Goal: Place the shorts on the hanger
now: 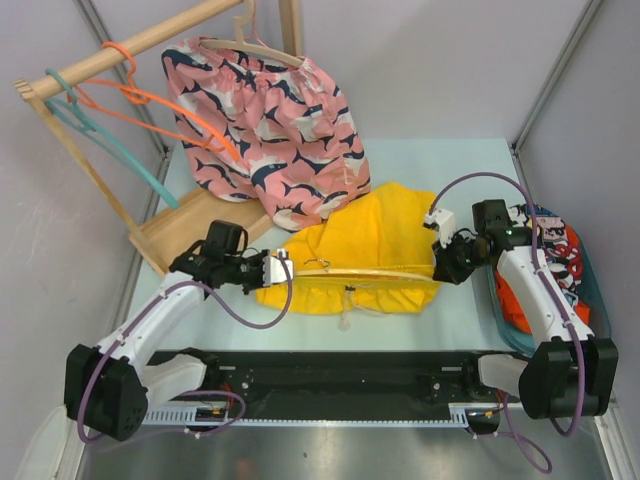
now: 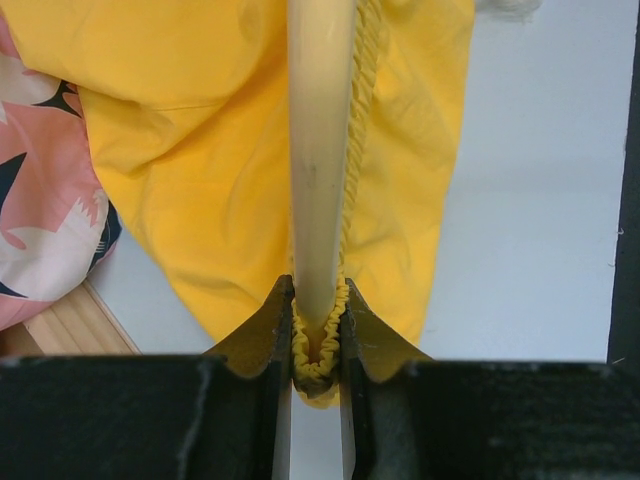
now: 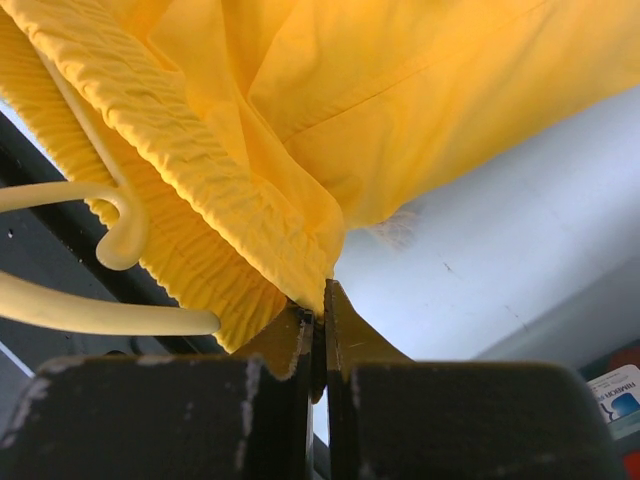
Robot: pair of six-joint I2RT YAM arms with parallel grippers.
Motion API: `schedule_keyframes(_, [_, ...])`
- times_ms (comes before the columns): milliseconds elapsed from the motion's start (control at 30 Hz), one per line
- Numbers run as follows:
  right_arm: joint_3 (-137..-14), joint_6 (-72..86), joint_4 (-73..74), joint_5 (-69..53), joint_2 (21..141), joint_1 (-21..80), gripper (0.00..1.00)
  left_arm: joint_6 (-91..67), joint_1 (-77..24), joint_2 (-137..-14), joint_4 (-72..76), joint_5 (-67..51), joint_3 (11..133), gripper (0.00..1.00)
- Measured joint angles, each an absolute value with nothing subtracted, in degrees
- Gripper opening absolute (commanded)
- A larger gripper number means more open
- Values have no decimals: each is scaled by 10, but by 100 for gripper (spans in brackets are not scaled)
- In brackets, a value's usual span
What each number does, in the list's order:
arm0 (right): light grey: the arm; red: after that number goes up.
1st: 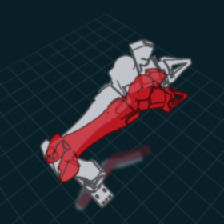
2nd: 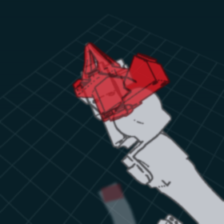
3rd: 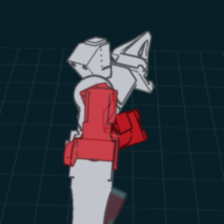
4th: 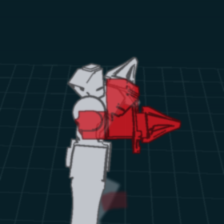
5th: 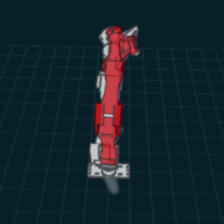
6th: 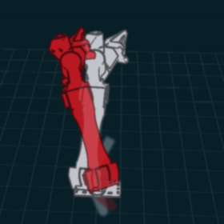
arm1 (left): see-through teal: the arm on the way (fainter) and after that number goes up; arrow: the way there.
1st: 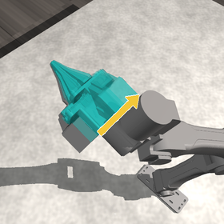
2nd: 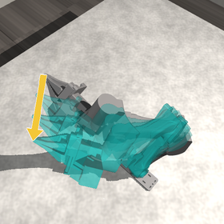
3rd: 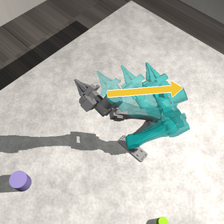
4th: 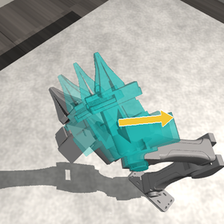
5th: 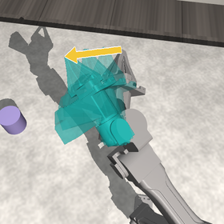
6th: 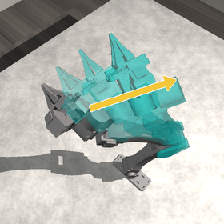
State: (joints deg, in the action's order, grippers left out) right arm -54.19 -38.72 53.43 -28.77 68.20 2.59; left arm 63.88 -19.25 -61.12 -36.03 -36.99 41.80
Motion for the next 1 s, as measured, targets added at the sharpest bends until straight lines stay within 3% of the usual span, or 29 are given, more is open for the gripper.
schedule_keyframes(1000, [-516, -396, 533, -293, 652, 24, 0, 586, -180, -684, -389, -367, 475, 0])
